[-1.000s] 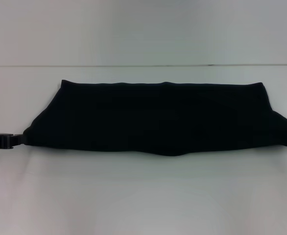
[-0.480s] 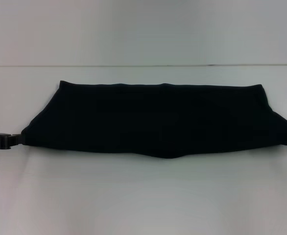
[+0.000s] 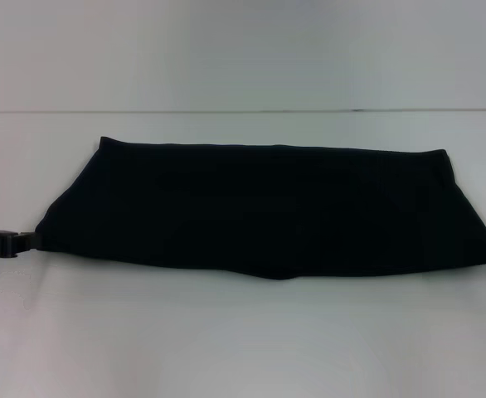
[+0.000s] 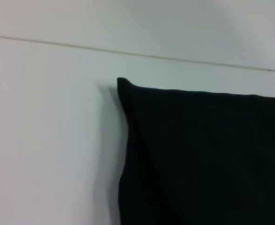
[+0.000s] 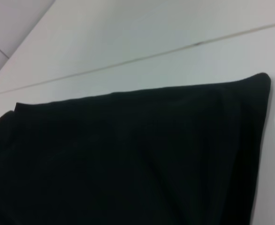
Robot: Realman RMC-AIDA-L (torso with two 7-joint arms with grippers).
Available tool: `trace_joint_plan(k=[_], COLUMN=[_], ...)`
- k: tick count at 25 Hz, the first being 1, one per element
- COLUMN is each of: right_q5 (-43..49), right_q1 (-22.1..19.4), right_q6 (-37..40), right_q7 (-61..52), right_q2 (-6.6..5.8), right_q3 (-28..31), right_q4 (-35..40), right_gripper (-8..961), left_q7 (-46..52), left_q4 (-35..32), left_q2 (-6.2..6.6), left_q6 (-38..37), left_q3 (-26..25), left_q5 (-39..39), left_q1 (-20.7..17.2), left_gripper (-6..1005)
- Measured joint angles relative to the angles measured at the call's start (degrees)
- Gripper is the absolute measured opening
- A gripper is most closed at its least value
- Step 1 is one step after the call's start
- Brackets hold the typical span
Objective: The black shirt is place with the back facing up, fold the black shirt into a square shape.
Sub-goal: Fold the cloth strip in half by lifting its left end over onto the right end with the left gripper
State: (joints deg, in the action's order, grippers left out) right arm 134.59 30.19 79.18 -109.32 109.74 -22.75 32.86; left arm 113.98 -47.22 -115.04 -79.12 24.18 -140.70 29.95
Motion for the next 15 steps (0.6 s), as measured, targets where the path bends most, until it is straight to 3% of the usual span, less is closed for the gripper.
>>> trace_joint_plan(k=[15], right_q5=[0.0], right_q1=[-1.1], right_q6=[0.4], right_q7=[-0.1], right_q2=[0.03], right_q3=[0.3], right_q4=[-0.1], right_gripper=[24], left_q7=[0.9], left_q4=[0.0], left_q2=[0.0], left_q6=[-1.2], left_q3=[0.1], left_q5=[-1.7], left_q1=[0.1], left_gripper=[102])
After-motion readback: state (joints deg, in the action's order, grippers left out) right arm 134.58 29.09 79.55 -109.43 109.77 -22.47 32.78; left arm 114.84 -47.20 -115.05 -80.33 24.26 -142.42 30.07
